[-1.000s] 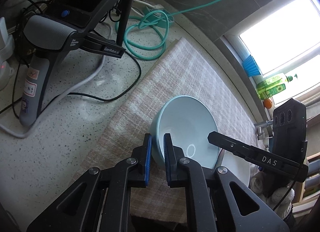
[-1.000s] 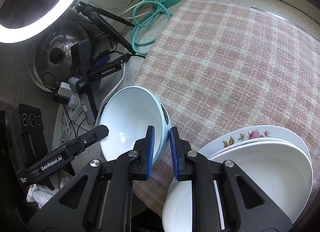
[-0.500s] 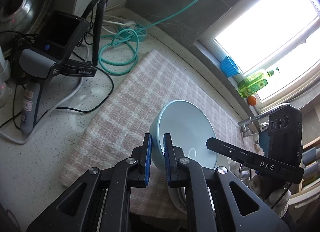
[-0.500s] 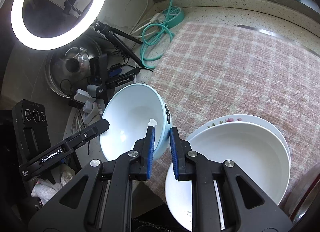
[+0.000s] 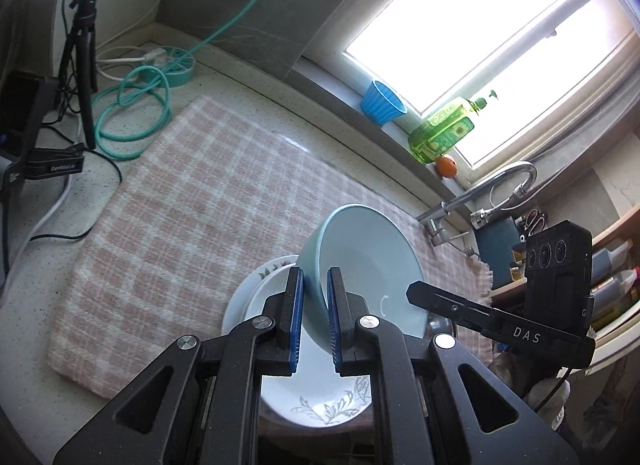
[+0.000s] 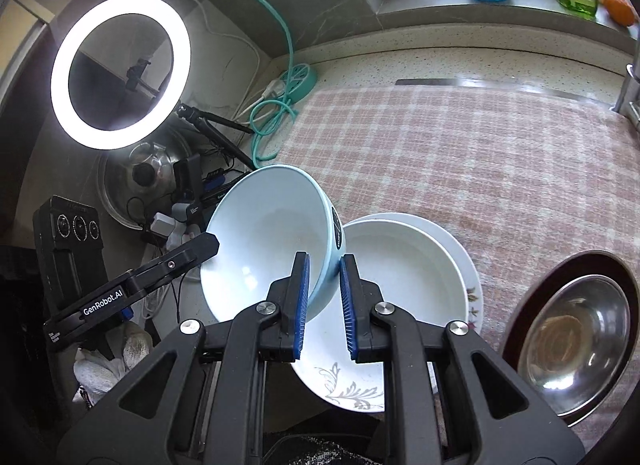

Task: Organize plates and bowls
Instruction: 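Lift the pale blue bowl and carry it over the bowl stack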

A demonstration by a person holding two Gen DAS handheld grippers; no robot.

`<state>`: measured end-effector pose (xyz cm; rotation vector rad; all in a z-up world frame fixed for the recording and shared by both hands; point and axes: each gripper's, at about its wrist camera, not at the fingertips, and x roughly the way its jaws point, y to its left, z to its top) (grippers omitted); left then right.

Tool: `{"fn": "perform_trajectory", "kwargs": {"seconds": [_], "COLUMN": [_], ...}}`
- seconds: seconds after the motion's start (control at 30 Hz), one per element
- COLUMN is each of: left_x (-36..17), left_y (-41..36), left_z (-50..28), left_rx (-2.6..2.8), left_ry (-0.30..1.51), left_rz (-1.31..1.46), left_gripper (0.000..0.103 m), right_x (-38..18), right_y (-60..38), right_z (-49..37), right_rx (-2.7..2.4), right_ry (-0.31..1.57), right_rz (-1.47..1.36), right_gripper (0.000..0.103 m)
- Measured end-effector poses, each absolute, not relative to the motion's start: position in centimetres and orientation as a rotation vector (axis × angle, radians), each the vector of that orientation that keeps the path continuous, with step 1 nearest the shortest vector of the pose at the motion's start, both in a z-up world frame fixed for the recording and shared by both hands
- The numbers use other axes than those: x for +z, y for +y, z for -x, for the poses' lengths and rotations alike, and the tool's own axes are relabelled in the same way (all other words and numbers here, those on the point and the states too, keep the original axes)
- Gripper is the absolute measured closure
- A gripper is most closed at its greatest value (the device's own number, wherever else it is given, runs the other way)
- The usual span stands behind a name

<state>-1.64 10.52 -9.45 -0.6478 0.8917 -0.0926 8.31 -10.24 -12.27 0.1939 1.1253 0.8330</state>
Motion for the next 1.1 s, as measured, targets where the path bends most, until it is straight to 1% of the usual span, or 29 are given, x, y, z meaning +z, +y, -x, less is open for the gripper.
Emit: {"fn": "perform_trajectory", "kwargs": {"seconds": [0.47,0.73,1.1], "left_x": [-9.1,-10.4,-12.9], "left_y": [1.5,-3.6,-7.2], "left_z": [-2.7,-4.4,-5.3], "left_rx": [-0.295,-0.369,-0.399], "left_ry": [0.952,1.016,1.095], "left_rz": [0.554,0.489,0.455], "left_gripper": [0.093,0.093,0.093], "right_x": [-11.8,-13.7,-16.1], "right_y": [-20.9,-26.4,-30.0], "right_z": [-8.7,-8.6,-8.8], "right_rx": [0.647,0.553,0.488], "right_ry": [1.083,1.098,1.122], "right_rz": [-0.291,-0.338,-0.33], "right_gripper": [0.087,0.087,0.087]}}
